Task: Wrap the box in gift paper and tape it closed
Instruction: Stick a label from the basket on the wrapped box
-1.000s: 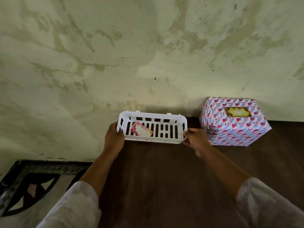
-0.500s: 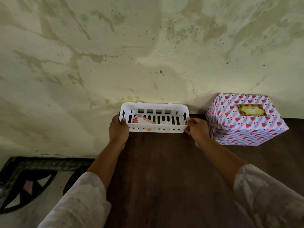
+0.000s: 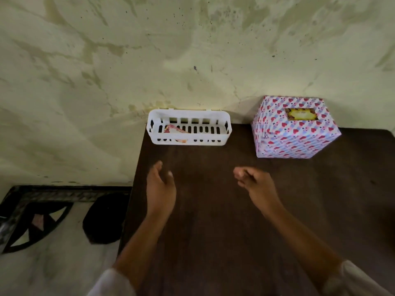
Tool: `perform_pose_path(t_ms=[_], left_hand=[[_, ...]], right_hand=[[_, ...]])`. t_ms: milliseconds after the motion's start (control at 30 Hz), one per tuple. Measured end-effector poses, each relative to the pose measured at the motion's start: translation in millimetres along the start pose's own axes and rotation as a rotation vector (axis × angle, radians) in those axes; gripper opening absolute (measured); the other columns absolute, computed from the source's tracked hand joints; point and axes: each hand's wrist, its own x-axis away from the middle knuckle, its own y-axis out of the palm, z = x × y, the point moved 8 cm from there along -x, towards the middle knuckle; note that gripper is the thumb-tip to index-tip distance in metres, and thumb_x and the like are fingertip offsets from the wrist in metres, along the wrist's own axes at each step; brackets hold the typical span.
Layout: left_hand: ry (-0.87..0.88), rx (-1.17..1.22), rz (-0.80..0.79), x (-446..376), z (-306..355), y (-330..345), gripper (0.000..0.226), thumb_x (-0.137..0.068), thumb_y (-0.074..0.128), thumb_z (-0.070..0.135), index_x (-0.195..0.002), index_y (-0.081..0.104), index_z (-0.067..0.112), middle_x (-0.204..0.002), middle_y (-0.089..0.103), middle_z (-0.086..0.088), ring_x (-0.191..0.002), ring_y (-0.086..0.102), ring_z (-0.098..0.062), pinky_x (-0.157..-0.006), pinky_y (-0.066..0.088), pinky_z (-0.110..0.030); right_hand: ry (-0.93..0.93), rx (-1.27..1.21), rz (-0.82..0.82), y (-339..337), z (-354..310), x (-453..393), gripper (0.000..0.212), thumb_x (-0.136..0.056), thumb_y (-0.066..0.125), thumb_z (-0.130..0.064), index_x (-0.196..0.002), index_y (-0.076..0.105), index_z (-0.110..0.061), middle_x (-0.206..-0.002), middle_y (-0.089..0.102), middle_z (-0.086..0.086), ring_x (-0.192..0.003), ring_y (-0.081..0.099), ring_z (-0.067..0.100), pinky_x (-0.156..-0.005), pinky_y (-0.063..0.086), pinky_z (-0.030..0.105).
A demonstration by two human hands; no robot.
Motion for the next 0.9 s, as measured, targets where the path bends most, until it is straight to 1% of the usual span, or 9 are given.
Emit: perform_pose_path(t_ms=[133, 200, 367, 500, 633, 733, 800, 833, 900], left_hand=[[0.082, -0.112, -0.206, 110.1, -25.5, 25.8, 0.036, -0.092, 0.056, 0.015, -0.127, 0.052, 0.019, -0.122, 0.05, 0.006, -0.113, 0.047, -0.006, -0.096, 0.034, -0.018], [0.15, -0.145, -0.298, 150.3, -30.2, 41.4, 0.029, -0.089, 0.06, 0.012, -0.117, 0.058, 0.019, -0.11, 0.054, 0.009, -0.105, 0.054, -0.008, -0.094, 0.038, -0.016], [0.168, -0.292, -0.706, 248.3, -39.0, 97.2, 0.023, -0.091, 0.056, 0.022, -0.114, 0.061, 0.022, -0.097, 0.064, 0.01, -0.085, 0.056, -0.001, -0.078, 0.044, -0.016], [0.138, -0.422, -0.831, 283.4, -42.9, 128.8, 0.034, -0.089, 0.057, 0.04, -0.12, 0.057, 0.027, -0.113, 0.063, 0.009, -0.099, 0.058, -0.006, -0.091, 0.046, -0.026], [0.243, -0.5, -0.758, 298.2, -27.8, 145.4, 0.04, -0.085, 0.06, 0.042, -0.122, 0.056, 0.025, -0.117, 0.061, 0.007, -0.105, 0.057, -0.011, -0.091, 0.047, -0.028], [0.228, -0.437, -0.688, 305.6, -20.8, 144.7, 0.034, -0.085, 0.059, 0.042, -0.115, 0.057, 0.025, -0.109, 0.064, 0.007, -0.099, 0.059, -0.009, -0.087, 0.048, -0.026], [0.2, -0.377, -0.608, 301.6, -16.7, 135.7, 0.03, -0.083, 0.063, 0.035, -0.111, 0.057, 0.026, -0.099, 0.064, 0.012, -0.091, 0.06, -0.003, -0.081, 0.048, -0.02], [0.18, -0.347, -0.571, 298.9, -15.3, 128.9, 0.03, -0.083, 0.065, 0.03, -0.111, 0.055, 0.026, -0.095, 0.063, 0.014, -0.088, 0.06, -0.001, -0.077, 0.047, -0.014], [0.181, -0.305, -0.498, 293.3, -9.6, 114.4, 0.034, -0.083, 0.067, 0.02, -0.113, 0.052, 0.026, -0.092, 0.059, 0.016, -0.085, 0.058, 0.001, -0.07, 0.042, -0.005]], right_hand=[[-0.015, 0.253, -0.115, -25.2, 32.4, 86.1, 0.019, -0.093, 0.056, -0.017, -0.107, 0.069, -0.019, -0.103, 0.068, -0.01, -0.092, 0.06, -0.006, -0.082, 0.043, 0.005], [0.017, 0.306, -0.168, -38.0, 47.2, 120.3, 0.018, -0.093, 0.055, -0.018, -0.107, 0.065, -0.025, -0.101, 0.064, -0.014, -0.089, 0.056, -0.011, -0.077, 0.038, -0.001], [0.162, 0.51, -0.32, -68.9, 97.9, 188.3, 0.026, -0.089, 0.061, -0.028, -0.114, 0.058, -0.028, -0.113, 0.058, -0.01, -0.09, 0.052, -0.006, -0.072, 0.039, 0.007], [0.17, 0.648, -0.471, -70.0, 116.1, 217.4, 0.056, -0.08, 0.069, -0.04, -0.13, 0.047, -0.028, -0.131, 0.046, -0.005, -0.109, 0.048, 0.004, -0.093, 0.04, 0.017], [-0.006, 0.77, -0.484, -61.3, 109.5, 231.9, 0.059, -0.079, 0.066, -0.042, -0.131, 0.044, -0.025, -0.134, 0.037, -0.001, -0.119, 0.044, 0.015, -0.098, 0.041, 0.024], [-0.041, 0.684, -0.436, -60.1, 103.7, 238.8, 0.066, -0.069, 0.04, -0.064, -0.119, 0.054, -0.023, -0.121, 0.048, -0.002, -0.11, 0.049, 0.015, -0.09, 0.042, 0.024], [-0.049, 0.57, -0.374, -59.7, 104.3, 238.5, 0.077, -0.061, 0.025, -0.065, -0.112, 0.059, -0.018, -0.114, 0.056, 0.001, -0.105, 0.054, 0.016, -0.086, 0.038, 0.021], [-0.061, 0.536, -0.353, -58.7, 104.4, 236.8, 0.072, -0.065, 0.027, -0.062, -0.107, 0.061, -0.014, -0.111, 0.06, 0.004, -0.103, 0.056, 0.018, -0.083, 0.036, 0.02], [-0.077, 0.462, -0.337, -57.4, 97.7, 230.9, 0.039, -0.084, 0.048, -0.044, -0.095, 0.063, -0.01, -0.099, 0.063, 0.007, -0.092, 0.058, 0.019, -0.073, 0.036, 0.021]])
